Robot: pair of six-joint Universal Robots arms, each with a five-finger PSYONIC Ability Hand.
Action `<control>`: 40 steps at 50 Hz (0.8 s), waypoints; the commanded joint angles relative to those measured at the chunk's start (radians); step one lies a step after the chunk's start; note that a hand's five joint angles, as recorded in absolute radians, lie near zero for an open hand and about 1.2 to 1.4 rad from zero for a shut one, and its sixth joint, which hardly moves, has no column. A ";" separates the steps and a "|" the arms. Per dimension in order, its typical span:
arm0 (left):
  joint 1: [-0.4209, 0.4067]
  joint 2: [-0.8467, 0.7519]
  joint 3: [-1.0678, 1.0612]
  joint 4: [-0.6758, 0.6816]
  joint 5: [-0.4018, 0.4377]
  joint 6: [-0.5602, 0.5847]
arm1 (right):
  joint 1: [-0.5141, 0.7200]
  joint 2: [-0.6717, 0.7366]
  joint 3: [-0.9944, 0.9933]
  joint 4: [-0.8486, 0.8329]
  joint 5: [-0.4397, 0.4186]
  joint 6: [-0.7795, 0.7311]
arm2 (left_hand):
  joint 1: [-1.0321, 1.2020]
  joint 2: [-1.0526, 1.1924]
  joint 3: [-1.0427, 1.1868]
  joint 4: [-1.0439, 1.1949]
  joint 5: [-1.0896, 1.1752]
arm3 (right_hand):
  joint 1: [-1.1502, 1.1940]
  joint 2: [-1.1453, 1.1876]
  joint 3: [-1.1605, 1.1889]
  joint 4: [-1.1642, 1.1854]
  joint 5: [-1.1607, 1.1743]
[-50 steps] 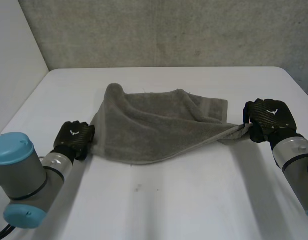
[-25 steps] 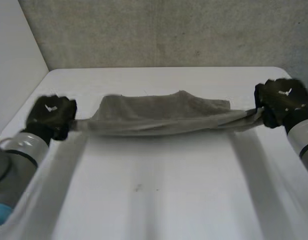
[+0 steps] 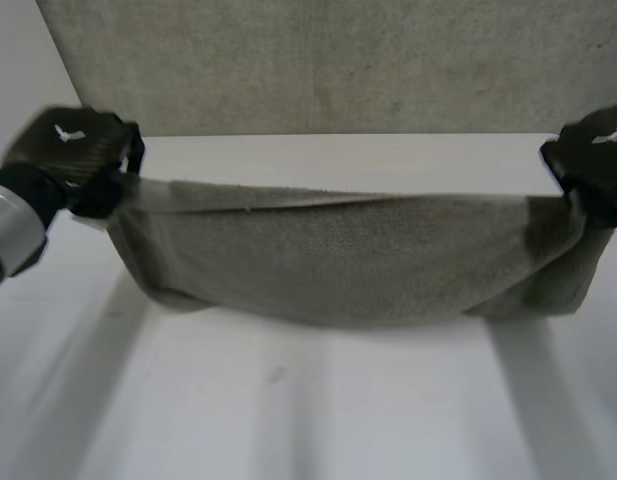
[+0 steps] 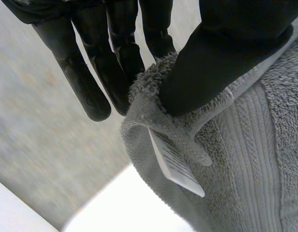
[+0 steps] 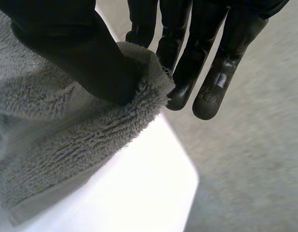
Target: Fold the towel.
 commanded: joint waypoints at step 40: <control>-0.045 -0.431 0.269 0.456 -0.184 -0.176 | 0.093 0.323 0.098 -0.930 -0.031 0.164 | 0.234 0.181 0.185 0.178 0.203 | 0.421 0.217 0.210 0.202 0.220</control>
